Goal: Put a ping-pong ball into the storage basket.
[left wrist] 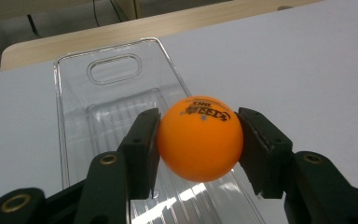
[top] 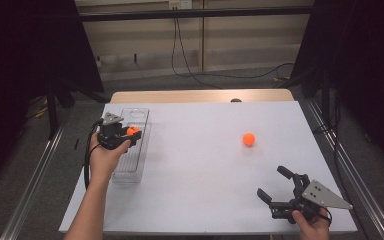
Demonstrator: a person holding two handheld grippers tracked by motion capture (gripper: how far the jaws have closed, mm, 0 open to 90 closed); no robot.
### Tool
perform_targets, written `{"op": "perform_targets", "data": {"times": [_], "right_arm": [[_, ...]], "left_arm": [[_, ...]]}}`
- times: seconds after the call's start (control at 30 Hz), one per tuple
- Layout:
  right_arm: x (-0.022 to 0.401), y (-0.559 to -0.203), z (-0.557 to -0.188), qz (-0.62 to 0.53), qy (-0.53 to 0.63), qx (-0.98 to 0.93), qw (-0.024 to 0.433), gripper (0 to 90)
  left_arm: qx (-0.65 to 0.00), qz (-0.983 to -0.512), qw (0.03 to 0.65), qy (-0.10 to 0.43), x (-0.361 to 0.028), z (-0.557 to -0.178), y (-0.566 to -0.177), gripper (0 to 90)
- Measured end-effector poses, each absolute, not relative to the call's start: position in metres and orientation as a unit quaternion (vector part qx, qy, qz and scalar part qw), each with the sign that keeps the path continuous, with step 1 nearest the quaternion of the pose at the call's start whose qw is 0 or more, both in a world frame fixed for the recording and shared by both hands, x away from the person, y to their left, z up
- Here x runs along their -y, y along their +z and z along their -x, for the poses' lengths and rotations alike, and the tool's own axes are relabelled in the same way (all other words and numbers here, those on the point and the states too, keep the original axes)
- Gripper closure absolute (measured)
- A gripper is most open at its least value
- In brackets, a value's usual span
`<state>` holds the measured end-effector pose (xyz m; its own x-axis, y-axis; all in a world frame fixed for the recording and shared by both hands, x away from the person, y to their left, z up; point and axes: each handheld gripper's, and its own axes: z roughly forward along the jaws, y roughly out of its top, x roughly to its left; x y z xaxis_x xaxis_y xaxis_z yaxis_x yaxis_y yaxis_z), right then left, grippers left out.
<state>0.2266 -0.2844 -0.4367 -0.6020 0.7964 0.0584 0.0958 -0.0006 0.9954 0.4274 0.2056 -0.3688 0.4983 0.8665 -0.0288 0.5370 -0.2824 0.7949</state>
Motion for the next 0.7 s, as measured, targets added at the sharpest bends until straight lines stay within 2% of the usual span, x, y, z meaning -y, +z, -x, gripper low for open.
{"op": "perform_targets", "data": {"times": [0.7], "right_arm": [[0.2846, -0.4366, -0.2267, -0.343, 0.619, -0.647, 0.283, 2.4]], "left_arm": [[-0.475, -0.769, 0.372, 0.213, -0.2078, -0.4344, -0.3736, 50.7]]}}
